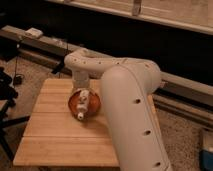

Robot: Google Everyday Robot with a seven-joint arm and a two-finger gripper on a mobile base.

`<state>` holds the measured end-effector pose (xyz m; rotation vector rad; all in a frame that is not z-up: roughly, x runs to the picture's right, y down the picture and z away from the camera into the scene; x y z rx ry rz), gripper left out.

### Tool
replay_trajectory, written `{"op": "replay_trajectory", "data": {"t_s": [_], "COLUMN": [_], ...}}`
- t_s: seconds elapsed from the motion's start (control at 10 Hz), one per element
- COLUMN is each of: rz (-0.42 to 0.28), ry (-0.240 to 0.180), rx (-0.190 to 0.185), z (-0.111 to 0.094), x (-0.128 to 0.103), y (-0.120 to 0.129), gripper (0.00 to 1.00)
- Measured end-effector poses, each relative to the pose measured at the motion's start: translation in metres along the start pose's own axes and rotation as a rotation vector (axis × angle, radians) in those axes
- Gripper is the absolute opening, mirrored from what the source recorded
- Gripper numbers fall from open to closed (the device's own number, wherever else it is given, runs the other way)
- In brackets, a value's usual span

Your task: Place the bottle in the ceramic bowl

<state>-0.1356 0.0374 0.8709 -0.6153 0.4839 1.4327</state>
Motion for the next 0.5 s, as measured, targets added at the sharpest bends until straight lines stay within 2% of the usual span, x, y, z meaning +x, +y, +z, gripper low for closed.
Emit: {"op": "replay_trajectory", "data": {"t_s": [0.5], "rz": [0.003], "ry": [0.001], "rx": [0.000], "z": [0.0000], "x": [0.0000], "y": [-0.0019], "gripper": [0.80]}}
